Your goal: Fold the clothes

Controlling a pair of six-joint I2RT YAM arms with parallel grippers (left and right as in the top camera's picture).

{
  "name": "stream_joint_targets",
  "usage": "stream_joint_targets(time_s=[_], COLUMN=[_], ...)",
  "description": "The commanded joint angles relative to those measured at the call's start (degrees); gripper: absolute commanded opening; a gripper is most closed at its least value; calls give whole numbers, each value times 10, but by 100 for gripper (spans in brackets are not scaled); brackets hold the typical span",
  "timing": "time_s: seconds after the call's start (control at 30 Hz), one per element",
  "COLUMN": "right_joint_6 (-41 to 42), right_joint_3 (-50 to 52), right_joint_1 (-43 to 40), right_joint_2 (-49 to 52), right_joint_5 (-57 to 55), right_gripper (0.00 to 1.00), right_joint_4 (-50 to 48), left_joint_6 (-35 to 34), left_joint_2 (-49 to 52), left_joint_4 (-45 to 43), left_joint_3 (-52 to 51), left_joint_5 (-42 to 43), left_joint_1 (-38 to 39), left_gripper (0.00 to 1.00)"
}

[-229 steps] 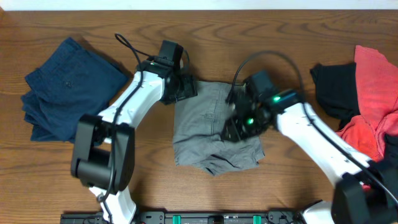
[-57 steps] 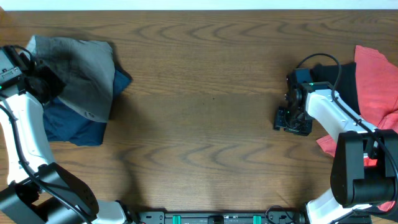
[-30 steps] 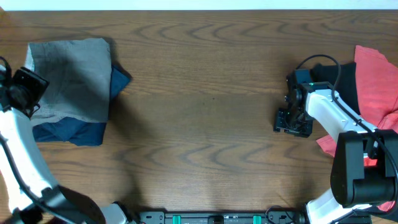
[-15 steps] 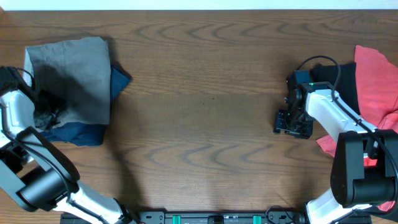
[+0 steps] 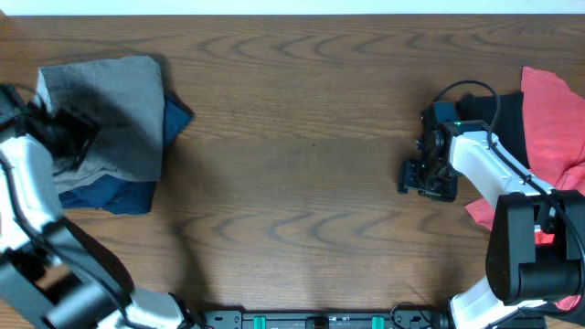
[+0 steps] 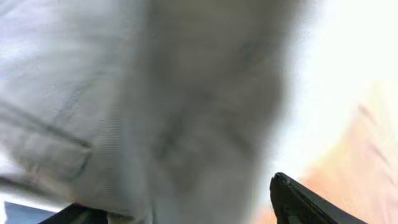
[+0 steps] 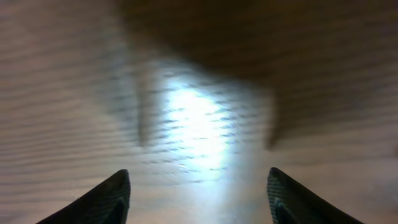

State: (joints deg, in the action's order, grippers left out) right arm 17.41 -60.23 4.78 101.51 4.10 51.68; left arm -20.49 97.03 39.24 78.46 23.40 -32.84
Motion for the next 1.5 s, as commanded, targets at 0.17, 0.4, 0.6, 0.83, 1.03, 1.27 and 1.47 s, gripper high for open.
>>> stream_joint_targets(time_s=[0.17,0.4,0.6,0.83,1.03,1.27,1.47], right_joint_6=[-3,-8,-8,-8,-8,-7,-8], right_joint_3=[-5,0,16,17,17,17,17], right_joint_1=[-2,-2,-2,-2,-2,-2,-2], right_joint_2=[-2,-2,-2,-2,-2,-2,-2], right_joint_5=[115,120,120,120,118,121,130], right_gripper=[85,94,94,94,94,93,95], right_joint_4=[-43,-29,-28,-28,-29,-34,8], left_joint_6=[96,98,97,97,97,135,109], left_joint_2=[-37,-27,-27,-27,-27,-27,-27], left_joint_4=[40,120,101,33,27,47,188], left_joint_3=[5,5,5,5,5,5,5], left_joint_5=[30,-127,-160,-195,-215,-211,-202], left_joint_1=[197,328,357,356,357,374,388], left_gripper=[80,81,82,84,86,86,95])
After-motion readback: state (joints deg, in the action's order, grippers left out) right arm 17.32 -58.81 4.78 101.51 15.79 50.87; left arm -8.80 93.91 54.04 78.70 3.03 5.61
